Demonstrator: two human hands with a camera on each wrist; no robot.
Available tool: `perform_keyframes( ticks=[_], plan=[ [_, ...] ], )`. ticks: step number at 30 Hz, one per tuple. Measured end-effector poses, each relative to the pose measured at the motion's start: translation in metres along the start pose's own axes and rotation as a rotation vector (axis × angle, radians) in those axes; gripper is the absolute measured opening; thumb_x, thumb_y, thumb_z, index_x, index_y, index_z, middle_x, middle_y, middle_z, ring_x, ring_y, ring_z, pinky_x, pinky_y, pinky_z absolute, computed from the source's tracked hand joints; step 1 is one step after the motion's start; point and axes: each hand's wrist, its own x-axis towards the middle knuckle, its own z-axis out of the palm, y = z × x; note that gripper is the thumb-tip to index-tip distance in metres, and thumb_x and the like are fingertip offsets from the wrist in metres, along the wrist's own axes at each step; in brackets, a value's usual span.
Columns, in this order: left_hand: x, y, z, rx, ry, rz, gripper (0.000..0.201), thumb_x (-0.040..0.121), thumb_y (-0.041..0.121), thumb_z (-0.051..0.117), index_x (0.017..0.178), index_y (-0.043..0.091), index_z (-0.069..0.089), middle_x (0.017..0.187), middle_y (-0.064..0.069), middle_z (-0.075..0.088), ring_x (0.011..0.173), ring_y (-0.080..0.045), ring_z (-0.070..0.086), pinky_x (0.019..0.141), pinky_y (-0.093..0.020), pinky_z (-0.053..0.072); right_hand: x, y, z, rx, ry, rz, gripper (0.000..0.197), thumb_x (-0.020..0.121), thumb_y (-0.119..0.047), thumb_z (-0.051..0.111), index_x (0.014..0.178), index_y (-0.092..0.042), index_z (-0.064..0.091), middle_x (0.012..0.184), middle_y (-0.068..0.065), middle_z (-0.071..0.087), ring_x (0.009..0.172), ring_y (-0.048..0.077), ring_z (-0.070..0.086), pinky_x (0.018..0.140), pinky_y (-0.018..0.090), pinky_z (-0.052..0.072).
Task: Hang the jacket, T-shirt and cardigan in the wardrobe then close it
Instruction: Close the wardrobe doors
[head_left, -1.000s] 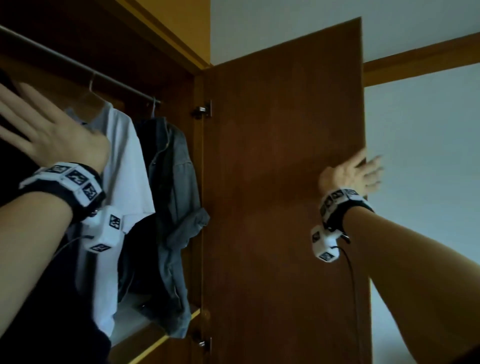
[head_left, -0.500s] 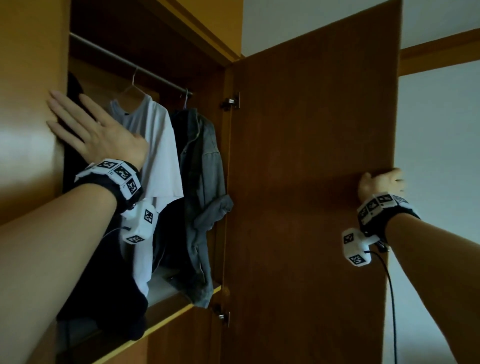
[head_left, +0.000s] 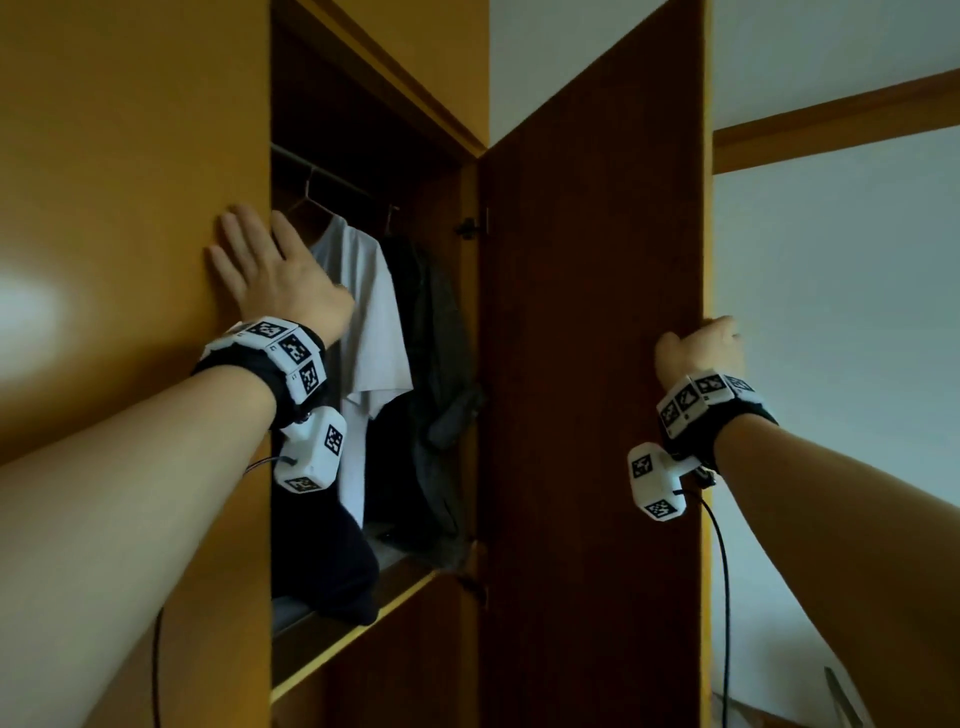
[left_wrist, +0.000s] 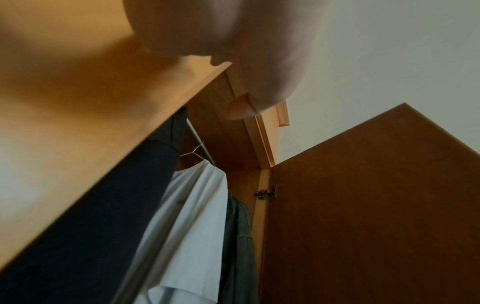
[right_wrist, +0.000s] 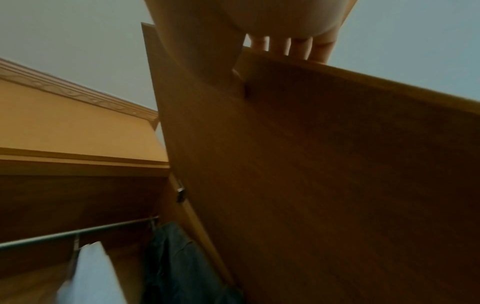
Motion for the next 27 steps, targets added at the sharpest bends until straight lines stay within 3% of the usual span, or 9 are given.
perform_keyframes(
  ticks=[3,6,9,11,13,17,22,27],
  plan=[
    [-0.001,-0.021,-0.024,0.059,-0.018,0.042,0.090,0.080,0.013,0.066,0.155,0.007,0.017,0.164,-0.025,0.001,0.152,-0.040,-0.006,0.122,-0.055,-0.005,-0.041,-0.028,-0.013,0.007,-0.096,-0.112,0.039,0.083,-0.034,0.058,0.115,-0.013,0.051,0.111,0.010,0.057,0.091,0.034,0.061,0.072,0.038,0.049],
    [0.003,-0.044,-0.046,0.168,-0.042,0.085,0.091,0.080,0.010,0.066,0.155,0.010,0.015,0.164,-0.026,-0.001,0.152,-0.040,-0.008,0.121,-0.057,-0.006,-0.085,-0.058,-0.006,0.047,-0.140,-0.246,0.032,0.082,-0.036,0.056,0.106,-0.017,0.053,0.106,0.008,0.060,0.088,0.032,0.060,0.076,0.039,0.051],
    [0.005,-0.061,-0.060,0.232,-0.053,0.124,0.092,0.080,0.009,0.066,0.155,0.010,0.014,0.164,-0.025,-0.003,0.152,-0.038,-0.010,0.121,-0.055,-0.007,-0.122,-0.082,0.013,0.132,-0.220,-0.398,0.019,0.087,-0.027,0.054,0.102,-0.016,0.051,0.108,0.008,0.059,0.089,0.027,0.055,0.076,0.037,0.046],
    [0.006,-0.071,-0.065,0.276,-0.059,0.159,0.091,0.081,0.009,0.066,0.155,0.010,0.013,0.165,-0.023,-0.005,0.152,-0.037,-0.011,0.121,-0.053,-0.008,-0.146,-0.097,0.031,0.180,-0.302,-0.483,0.031,0.090,-0.028,0.053,0.119,-0.016,0.051,0.115,0.009,0.056,0.097,0.028,0.057,0.082,0.041,0.049],
    [0.005,-0.082,-0.068,0.324,-0.090,0.208,0.093,0.083,0.010,0.065,0.156,0.010,0.009,0.165,-0.020,-0.010,0.152,-0.034,-0.014,0.122,-0.049,-0.009,-0.163,-0.110,0.048,0.212,-0.368,-0.536,0.051,0.091,-0.035,0.053,0.139,-0.023,0.040,0.124,0.008,0.051,0.108,0.030,0.057,0.090,0.045,0.051],
    [0.005,-0.103,-0.076,0.390,-0.173,0.296,0.097,0.084,0.013,0.064,0.157,0.011,0.001,0.164,-0.017,-0.021,0.151,-0.030,-0.021,0.122,-0.042,-0.013,-0.191,-0.133,0.088,0.297,-0.479,-0.592,0.068,0.091,-0.049,0.053,0.149,-0.026,0.025,0.138,0.010,0.039,0.122,0.033,0.047,0.101,0.049,0.046],
    [0.006,-0.100,-0.076,0.395,-0.212,0.287,0.093,0.088,0.017,0.060,0.158,0.012,-0.001,0.163,-0.015,-0.025,0.150,-0.029,-0.025,0.122,-0.043,-0.014,-0.222,-0.155,0.121,0.353,-0.551,-0.648,0.064,0.098,-0.046,0.043,0.153,-0.018,0.024,0.146,0.013,0.032,0.129,0.035,0.036,0.109,0.044,0.034],
    [0.001,-0.098,-0.074,0.409,-0.200,0.263,0.094,0.083,0.007,0.057,0.158,0.012,-0.001,0.163,-0.013,-0.026,0.150,-0.027,-0.027,0.122,-0.043,-0.015,-0.240,-0.169,0.153,0.388,-0.709,-0.708,0.053,0.103,-0.034,0.035,0.152,-0.016,0.028,0.155,0.013,0.025,0.139,0.037,0.028,0.115,0.042,0.026]
  ],
)
